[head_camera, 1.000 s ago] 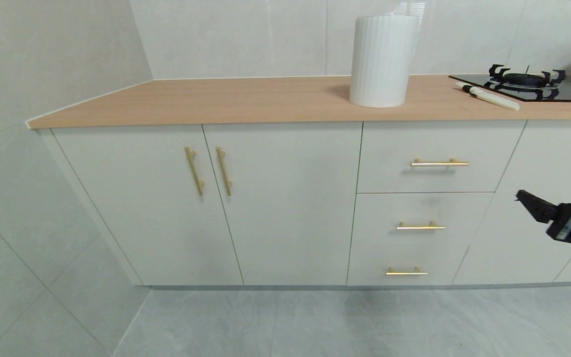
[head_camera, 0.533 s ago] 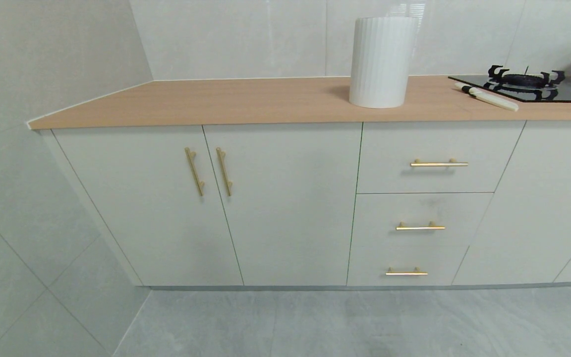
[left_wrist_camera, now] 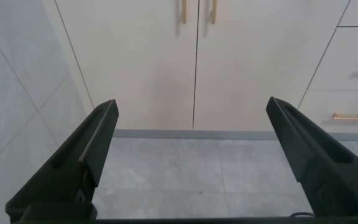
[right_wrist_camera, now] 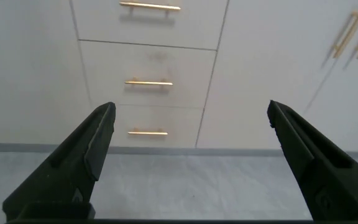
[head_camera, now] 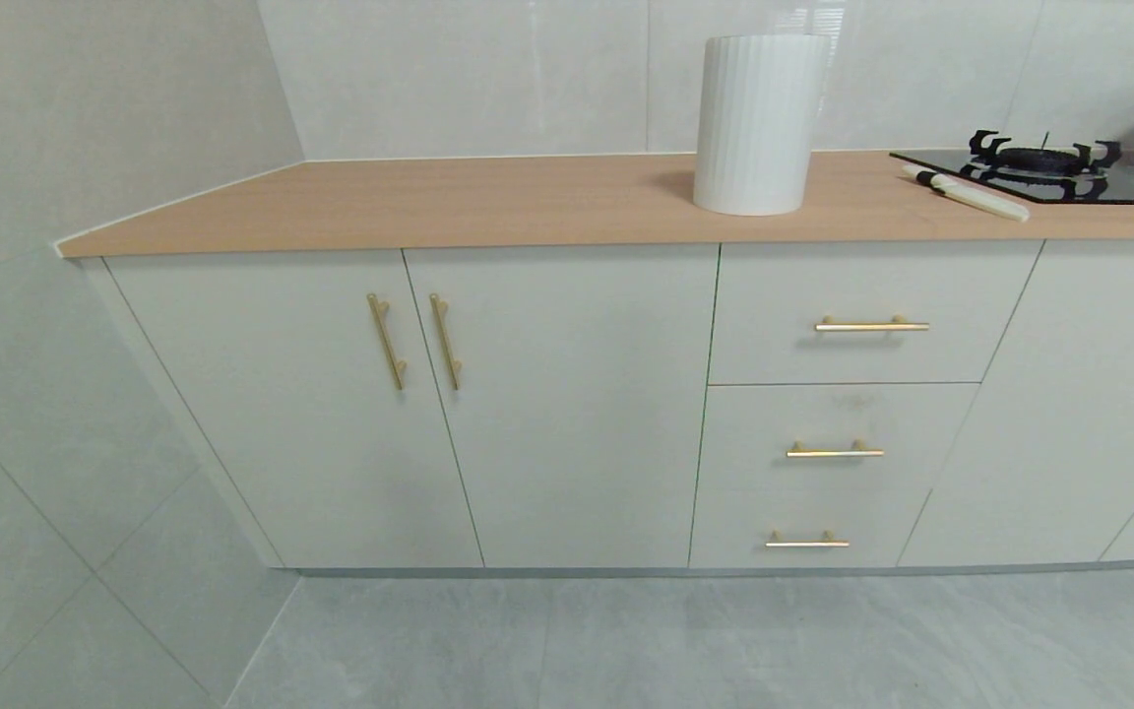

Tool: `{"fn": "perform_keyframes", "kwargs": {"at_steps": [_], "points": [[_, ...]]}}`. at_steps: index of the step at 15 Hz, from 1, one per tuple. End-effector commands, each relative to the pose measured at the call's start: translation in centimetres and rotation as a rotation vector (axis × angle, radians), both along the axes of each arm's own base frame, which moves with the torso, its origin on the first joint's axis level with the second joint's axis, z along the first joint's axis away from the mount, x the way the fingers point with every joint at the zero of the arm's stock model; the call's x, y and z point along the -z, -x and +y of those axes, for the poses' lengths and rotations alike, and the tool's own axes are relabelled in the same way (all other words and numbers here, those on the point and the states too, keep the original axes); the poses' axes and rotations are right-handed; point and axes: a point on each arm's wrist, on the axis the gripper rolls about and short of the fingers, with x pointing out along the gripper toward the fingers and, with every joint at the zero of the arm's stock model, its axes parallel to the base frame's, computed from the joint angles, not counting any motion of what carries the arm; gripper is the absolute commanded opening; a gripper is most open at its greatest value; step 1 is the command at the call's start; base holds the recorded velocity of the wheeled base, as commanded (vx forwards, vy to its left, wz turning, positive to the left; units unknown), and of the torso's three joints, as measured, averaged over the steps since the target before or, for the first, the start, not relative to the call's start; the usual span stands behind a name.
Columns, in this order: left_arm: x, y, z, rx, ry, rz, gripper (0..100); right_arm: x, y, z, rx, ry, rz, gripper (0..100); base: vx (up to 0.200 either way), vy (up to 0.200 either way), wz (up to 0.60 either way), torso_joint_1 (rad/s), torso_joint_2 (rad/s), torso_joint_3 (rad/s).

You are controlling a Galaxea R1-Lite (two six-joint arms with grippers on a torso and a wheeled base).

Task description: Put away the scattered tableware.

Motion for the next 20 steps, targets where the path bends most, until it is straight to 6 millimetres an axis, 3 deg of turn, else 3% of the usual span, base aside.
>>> {"fn": "perform_keyframes", "kwargs": {"at_steps": [1, 8, 18, 20], "points": [[0.00, 0.00, 0.00, 0.000, 0.000, 0.000, 100, 1.31, 0.54, 0.10, -0.021, 0.000, 0.011, 100, 0.000, 0.000, 0.00, 0.000, 0.00, 0.000], [0.00, 0.00, 0.00, 0.000, 0.000, 0.000, 100, 2.11, 0.52, 0.19, -0.066, -0.126, 0.084, 100, 0.000, 0.000, 0.00, 0.000, 0.00, 0.000], [0.02, 0.00, -0.05, 0.024, -0.019, 0.001, 100, 1.99, 0.53, 0.27, -0.101, -0.126, 0.076, 100, 0.000, 0.000, 0.00, 0.000, 0.00, 0.000], [-0.04, 0.01, -0.05, 0.021, -0.006, -0.002, 100, 1.99, 0.53, 0.27, -0.101, -0.126, 0.076, 100, 0.200, 0.000, 0.00, 0.002, 0.00, 0.005]]}}
